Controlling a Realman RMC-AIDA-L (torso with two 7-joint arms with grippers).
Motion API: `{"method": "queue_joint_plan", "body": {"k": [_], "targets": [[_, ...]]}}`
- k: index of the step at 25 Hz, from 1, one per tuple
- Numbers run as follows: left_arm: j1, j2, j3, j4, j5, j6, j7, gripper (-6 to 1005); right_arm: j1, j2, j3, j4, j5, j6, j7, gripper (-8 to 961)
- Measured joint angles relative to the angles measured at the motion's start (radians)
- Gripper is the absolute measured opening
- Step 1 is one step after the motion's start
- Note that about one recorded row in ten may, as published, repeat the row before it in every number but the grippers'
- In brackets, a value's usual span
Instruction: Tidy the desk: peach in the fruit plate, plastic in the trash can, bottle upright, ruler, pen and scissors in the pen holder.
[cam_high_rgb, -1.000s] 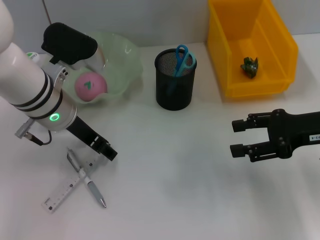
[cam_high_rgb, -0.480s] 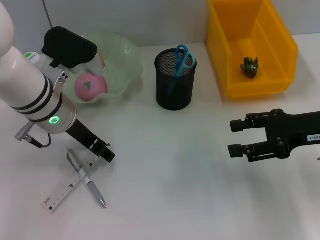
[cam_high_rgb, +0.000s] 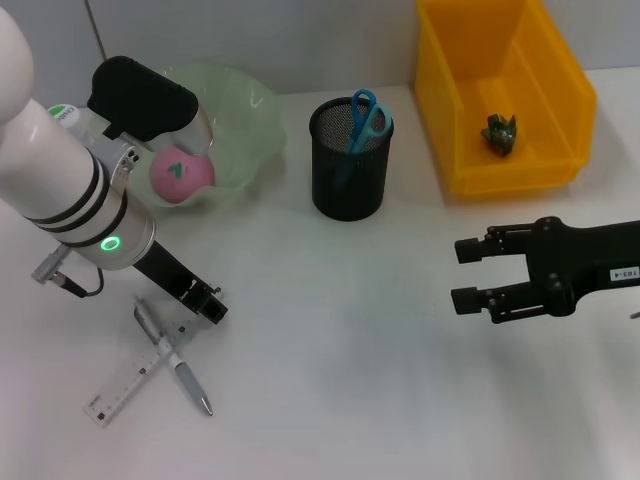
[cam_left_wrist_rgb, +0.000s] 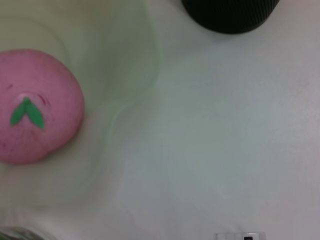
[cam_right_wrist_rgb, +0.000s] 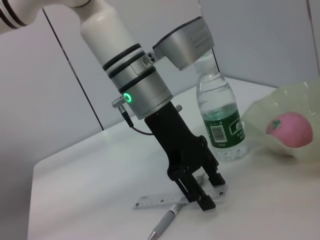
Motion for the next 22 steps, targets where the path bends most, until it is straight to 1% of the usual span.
{"method": "queue_joint_plan", "body": {"k": [1,7,12,13,14,15,16,17,18,20,21,22], "targets": [[0.001,0.0,0.002,0.0,0.0,-0.001,0.0,697,0.001,0.0,0.0,0.0,0.0,-0.001,0.0,773],[0.003,0.0,0.014,0.006,-0.002,0.003,0.001,566,0.002,0.0,0.0,0.0,0.001,-0.002,0.005,773],[0.005,0.0,0.007,0.033,-0.026,0.03,0.001,393,0.003,0.0,0.0,0.0,0.001,0.0,0.01,773],[0.005,0.0,0.007,0.033,-0.026,0.03,0.001,393,0.003,0.0,0.0,0.0,0.001,0.0,0.01,772],[0.015,0.005,-0.017,0.074,-0.058,0.056,0.001,394,0.003,0.0,0.0,-0.001,0.001,0.001,0.011,772],[0.019,0.005,-0.026,0.086,-0.067,0.064,0.001,394,0.003,0.0,0.0,-0.001,0.001,0.002,0.011,772],[0.032,0.008,-0.063,0.128,-0.091,0.084,0.001,395,0.003,-0.001,0.0,-0.001,0.001,0.002,0.011,772],[0.036,0.008,-0.074,0.14,-0.099,0.089,0.001,395,0.003,-0.002,0.0,-0.001,0.001,0.004,0.012,772],[0.059,0.009,-0.133,0.203,-0.146,0.108,0.006,396,0.003,-0.002,0.0,-0.001,0.001,0.004,0.012,772],[0.079,0.009,-0.173,0.243,-0.193,0.115,0.013,396,0.001,-0.004,0.0,-0.002,0.001,0.006,0.013,772],[0.097,0.009,-0.21,0.27,-0.236,0.119,0.022,397,-0.002,-0.005,0.0,-0.002,0.001,0.009,0.013,772],[0.097,0.009,-0.21,0.27,-0.236,0.119,0.022,397,-0.003,-0.005,0.0,-0.002,0.001,0.01,0.013,772]]}}
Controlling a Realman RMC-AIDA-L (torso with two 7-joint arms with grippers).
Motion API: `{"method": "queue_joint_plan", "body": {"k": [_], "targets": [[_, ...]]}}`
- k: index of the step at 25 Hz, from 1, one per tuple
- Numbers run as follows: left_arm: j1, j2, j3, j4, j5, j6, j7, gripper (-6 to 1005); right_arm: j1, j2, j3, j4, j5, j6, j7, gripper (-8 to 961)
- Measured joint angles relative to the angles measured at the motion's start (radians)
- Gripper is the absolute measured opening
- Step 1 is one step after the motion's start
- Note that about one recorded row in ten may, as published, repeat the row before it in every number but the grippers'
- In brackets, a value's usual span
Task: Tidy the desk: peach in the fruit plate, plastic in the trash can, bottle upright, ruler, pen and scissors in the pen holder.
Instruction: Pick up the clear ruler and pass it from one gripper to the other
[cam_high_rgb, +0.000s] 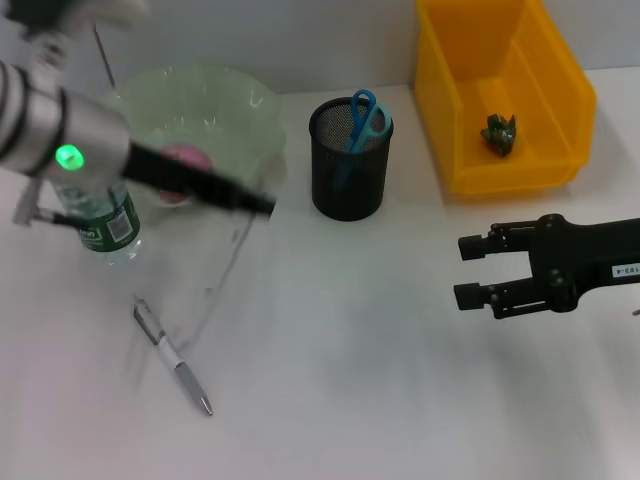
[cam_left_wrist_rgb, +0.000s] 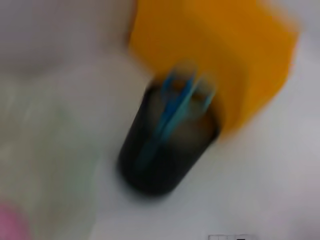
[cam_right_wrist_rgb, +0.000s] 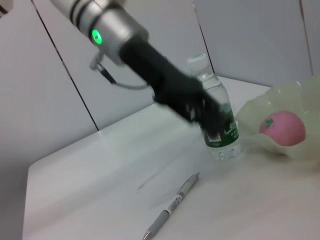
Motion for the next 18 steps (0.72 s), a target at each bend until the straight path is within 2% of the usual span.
{"method": "queue_joint_plan", "body": {"k": [1,2,3,5,6,8,10,13,15,16,17,18], "targets": [[0.02,0.0,-0.041,0.025,-0.059,0.001,0.015,398,0.0,0.0,0.0,0.0,0.0,0.0,0.0,772],[0.063,0.001,-0.12,0.049,-0.223,-0.003,0.064,398,-0.001,0.0,0.0,0.0,0.0,0.002,0.0,772],[0.063,0.001,-0.12,0.049,-0.223,-0.003,0.064,398,-0.001,0.0,0.0,0.0,0.0,0.002,0.0,772],[0.099,0.002,-0.183,0.035,-0.375,-0.01,0.117,399,-0.002,0.0,0.0,0.0,-0.001,0.003,0.0,772],[0.099,0.002,-0.183,0.035,-0.375,-0.01,0.117,400,-0.002,0.0,0.0,0.0,-0.001,0.003,0.0,771],[0.13,0.004,-0.242,-0.08,-0.609,-0.011,0.225,401,-0.001,0.0,0.0,0.0,-0.001,0.003,0.0,771],[0.149,0.005,-0.263,-0.218,-0.811,-0.006,0.382,401,0.0,-0.001,0.001,-0.001,-0.001,0.004,0.001,771],[0.153,0.004,-0.264,-0.252,-0.865,-0.004,0.434,403,0.002,-0.003,0.001,-0.001,-0.001,0.005,0.002,771],[0.168,-0.002,-0.253,-0.347,-1.002,-0.001,0.595,404,0.004,-0.004,0.001,-0.002,-0.001,0.008,0.002,771],[0.168,-0.002,-0.253,-0.347,-1.002,-0.001,0.595,404,0.004,-0.004,0.001,-0.002,-0.001,0.008,0.002,771],[0.178,-0.006,-0.221,-0.41,-1.104,-0.004,0.727,404,0.005,-0.004,0.002,-0.004,-0.001,0.009,0.002,771],[0.178,-0.006,-0.221,-0.41,-1.104,-0.004,0.727,405,0.005,-0.004,0.002,-0.004,-0.001,0.009,0.002,771]]}}
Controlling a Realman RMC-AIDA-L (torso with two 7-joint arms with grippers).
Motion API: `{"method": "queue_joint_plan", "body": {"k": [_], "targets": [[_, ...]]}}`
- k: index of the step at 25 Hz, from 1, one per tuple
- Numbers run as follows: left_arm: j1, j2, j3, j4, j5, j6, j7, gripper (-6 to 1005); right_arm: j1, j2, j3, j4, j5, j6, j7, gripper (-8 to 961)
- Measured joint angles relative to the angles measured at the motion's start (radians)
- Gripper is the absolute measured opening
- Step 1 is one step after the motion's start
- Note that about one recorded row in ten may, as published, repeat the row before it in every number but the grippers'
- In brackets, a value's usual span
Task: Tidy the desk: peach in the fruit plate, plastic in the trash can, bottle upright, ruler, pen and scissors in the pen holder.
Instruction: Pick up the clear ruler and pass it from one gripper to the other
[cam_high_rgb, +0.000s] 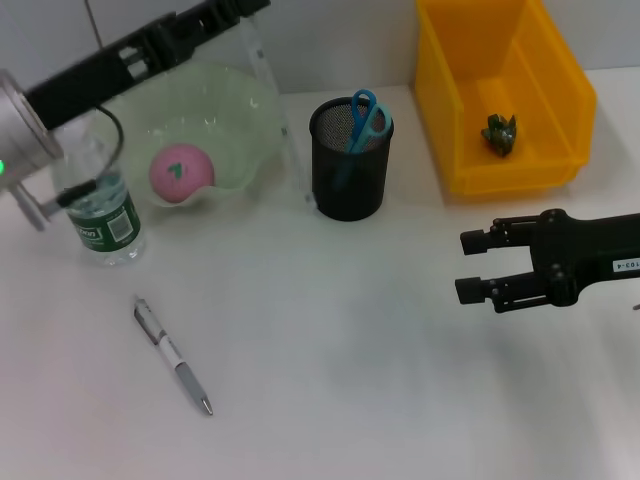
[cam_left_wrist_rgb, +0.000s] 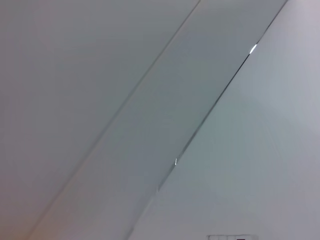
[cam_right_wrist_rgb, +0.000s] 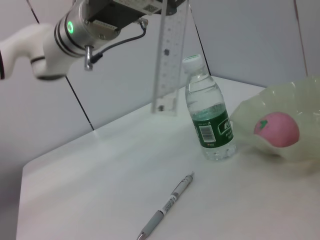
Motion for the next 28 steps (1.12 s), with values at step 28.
{"method": "queue_joint_plan", "body": {"k": [28], "targets": [[0.159,-0.005,1.167,-0.046,-1.617,-0.443,1.588,417,0.007,0.156,0.065,0.123,0.254,0.207,-0.427,769]]}}
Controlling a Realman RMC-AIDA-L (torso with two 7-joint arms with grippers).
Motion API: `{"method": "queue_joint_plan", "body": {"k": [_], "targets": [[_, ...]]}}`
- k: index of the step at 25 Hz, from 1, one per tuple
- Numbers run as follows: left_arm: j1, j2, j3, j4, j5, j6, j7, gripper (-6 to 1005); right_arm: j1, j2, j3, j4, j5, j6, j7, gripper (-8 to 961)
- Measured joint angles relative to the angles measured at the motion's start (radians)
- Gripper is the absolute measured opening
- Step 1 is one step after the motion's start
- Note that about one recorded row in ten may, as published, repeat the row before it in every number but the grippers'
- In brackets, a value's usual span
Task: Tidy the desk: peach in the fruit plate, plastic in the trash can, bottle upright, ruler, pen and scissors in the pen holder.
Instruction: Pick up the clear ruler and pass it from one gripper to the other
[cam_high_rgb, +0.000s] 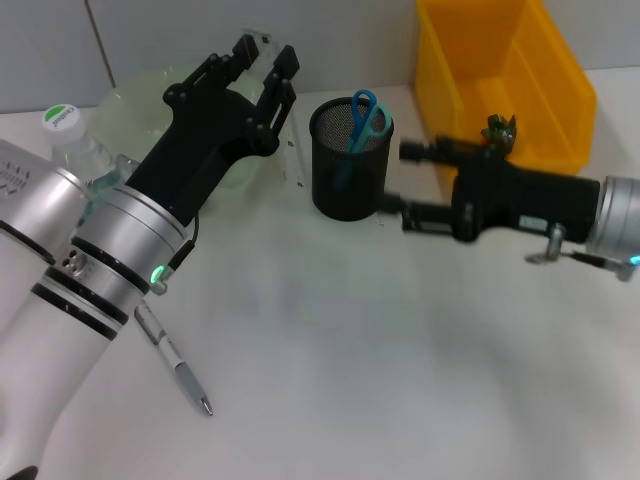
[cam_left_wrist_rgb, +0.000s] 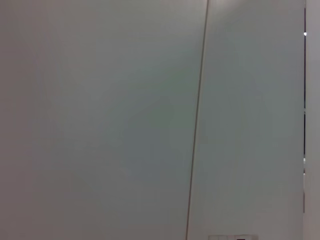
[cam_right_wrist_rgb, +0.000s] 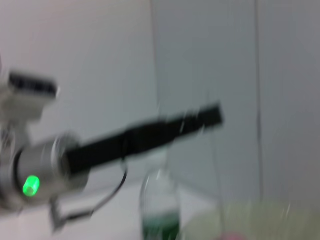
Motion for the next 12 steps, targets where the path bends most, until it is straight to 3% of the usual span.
{"method": "queue_joint_plan", "body": {"k": [4,12], "targets": [[-0.003,0.0,0.012,0.002,-0.011,-0.007,0.022,418,0.029,0.004,-0.001,0.141,0.168,0.025,-0.241,768],[-0.017,0.0,0.015,0.003,-0.054,-0.032,0.032,422,0.125,0.007,0.006,0.332,0.23,0.07,-0.422,768]]}}
